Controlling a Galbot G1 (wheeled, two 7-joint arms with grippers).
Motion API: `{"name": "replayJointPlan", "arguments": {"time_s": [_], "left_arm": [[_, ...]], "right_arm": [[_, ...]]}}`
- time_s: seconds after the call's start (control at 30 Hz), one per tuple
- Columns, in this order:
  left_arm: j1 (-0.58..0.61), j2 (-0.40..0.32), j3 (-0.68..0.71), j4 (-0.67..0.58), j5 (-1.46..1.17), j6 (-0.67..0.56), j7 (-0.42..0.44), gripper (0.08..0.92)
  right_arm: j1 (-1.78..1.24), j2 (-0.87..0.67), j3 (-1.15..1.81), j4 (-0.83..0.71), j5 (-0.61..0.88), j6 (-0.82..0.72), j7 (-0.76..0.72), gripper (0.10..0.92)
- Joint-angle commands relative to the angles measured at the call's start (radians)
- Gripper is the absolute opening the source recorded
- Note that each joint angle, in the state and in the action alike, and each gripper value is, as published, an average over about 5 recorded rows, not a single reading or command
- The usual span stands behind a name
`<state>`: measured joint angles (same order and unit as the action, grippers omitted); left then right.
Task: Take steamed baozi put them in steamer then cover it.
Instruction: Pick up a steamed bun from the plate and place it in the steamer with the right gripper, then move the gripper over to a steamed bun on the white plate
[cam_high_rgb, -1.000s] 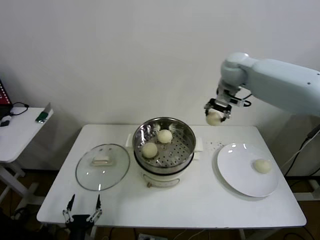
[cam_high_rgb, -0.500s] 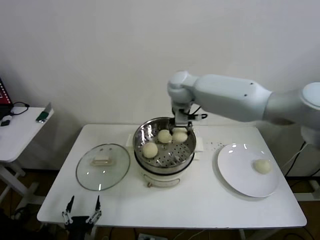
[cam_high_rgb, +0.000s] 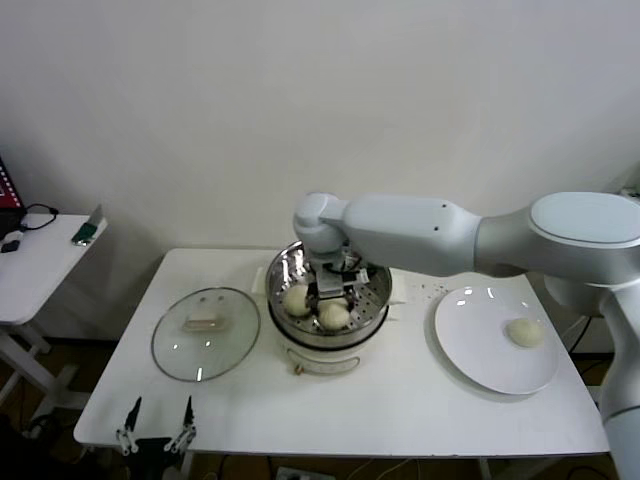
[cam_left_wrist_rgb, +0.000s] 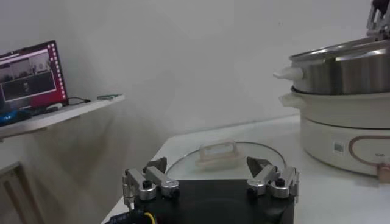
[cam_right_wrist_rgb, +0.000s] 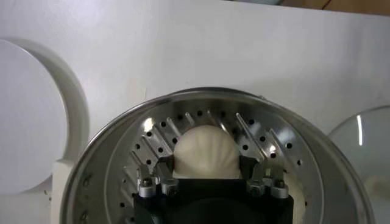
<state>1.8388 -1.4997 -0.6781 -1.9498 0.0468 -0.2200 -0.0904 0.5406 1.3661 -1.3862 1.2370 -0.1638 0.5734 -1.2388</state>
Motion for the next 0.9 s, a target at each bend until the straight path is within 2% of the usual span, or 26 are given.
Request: {"name": "replayJointPlan", "arguments": {"time_s": [0.03,0.2,0.43,0.6,0.8,0.9], "left_arm": [[0.002,0.002,-0.003,0.005,-0.004,-0.003,-0.002,0.823],[0.004,0.000,-0.003,0.006,-0.005,-0.004,-0.004,0.823],[0.005,0.002,-0.001,0.016,-0.004,-0.012,-0.006,0.823],[0.005,0.009,0.001,0.027,-0.002,-0.021,-0.008,0.823],[0.005,0.015,0.007,0.027,-0.001,-0.024,-0.007,0.823],[0.003,0.017,0.011,0.022,0.001,-0.022,-0.006,0.823]], "right_arm": [[-0.025,0.020,0.001,0.001,0.002,-0.006,-0.007,0.726],[-0.010,0.001,0.016,-0.007,-0.015,0.001,-0.014,0.814],[0.056,-0.075,0.066,-0.009,0.003,-0.021,-0.004,0.823],[0.104,-0.203,0.088,-0.019,0.042,-0.096,0.042,0.823],[0.180,-0.419,0.007,-0.007,0.179,-0.296,0.157,0.823],[0.227,-0.535,-0.075,0.001,0.288,-0.467,0.241,0.823]]}}
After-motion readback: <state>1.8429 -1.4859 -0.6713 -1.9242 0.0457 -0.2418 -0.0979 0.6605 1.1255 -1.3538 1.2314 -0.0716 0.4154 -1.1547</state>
